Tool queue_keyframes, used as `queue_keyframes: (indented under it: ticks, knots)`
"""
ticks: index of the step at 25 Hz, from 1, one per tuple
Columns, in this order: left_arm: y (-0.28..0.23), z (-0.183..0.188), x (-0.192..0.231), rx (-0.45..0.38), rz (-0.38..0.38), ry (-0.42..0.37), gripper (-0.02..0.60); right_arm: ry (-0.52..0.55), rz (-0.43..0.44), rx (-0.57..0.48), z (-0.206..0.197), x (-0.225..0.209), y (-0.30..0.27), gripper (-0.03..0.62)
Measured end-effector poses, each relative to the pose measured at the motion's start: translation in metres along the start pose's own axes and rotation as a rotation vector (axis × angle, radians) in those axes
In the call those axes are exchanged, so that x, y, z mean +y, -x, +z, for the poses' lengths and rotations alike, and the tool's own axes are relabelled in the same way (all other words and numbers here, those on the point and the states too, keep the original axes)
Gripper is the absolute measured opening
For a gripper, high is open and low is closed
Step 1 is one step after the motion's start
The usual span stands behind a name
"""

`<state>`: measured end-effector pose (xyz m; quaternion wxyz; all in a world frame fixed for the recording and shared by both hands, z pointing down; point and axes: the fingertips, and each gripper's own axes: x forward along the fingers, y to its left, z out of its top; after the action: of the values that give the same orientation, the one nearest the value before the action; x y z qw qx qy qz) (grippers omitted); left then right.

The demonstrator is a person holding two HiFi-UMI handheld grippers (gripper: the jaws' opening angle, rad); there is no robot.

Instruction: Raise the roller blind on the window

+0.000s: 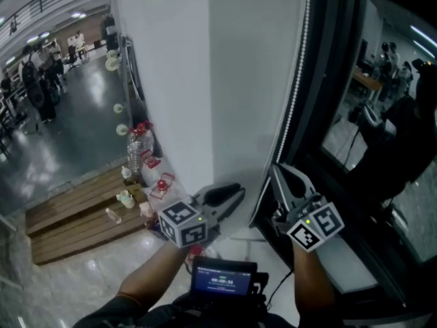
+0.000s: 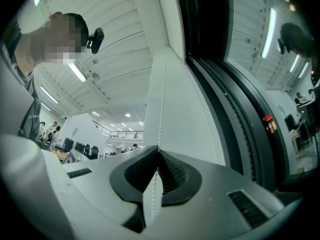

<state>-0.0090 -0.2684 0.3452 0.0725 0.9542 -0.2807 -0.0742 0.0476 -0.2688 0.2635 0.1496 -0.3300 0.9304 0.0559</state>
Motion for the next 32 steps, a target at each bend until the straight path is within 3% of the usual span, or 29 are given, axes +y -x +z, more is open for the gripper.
queue_keyframes:
  ticks: [5,10,19,20,21,22,27,32]
  knots:
    - [-0.024,0.094,-0.030,-0.122,-0.083,-0.098,0.072,-0.006,0.020,0.002,-0.002,0.006,0.000,0.003]
    - [-0.057,0.139,-0.045,-0.140,-0.114,-0.164,0.072,-0.007,0.029,0.001,-0.003,0.009,0.001,0.003]
    - [-0.076,0.147,-0.058,-0.142,-0.160,-0.175,0.072,-0.003,0.023,0.009,-0.001,0.008,0.002,0.003]
    - [-0.077,0.147,-0.059,-0.135,-0.164,-0.183,0.065,-0.004,0.024,0.008,-0.001,0.008,0.002,0.003]
    - [-0.078,0.147,-0.061,-0.128,-0.168,-0.194,0.009,-0.005,0.023,0.006,-0.001,0.009,0.002,0.003]
    - [-0.078,0.147,-0.061,-0.126,-0.170,-0.199,0.008,-0.006,0.022,0.005,0.000,0.008,0.002,0.003]
    - [-0.074,0.144,-0.056,-0.157,-0.148,-0.210,0.005,-0.003,0.026,0.019,-0.004,0.009,0.000,0.003]
    - [-0.071,0.119,-0.045,-0.132,-0.125,-0.212,0.005,-0.027,0.021,0.063,-0.029,0.009,0.004,0.003]
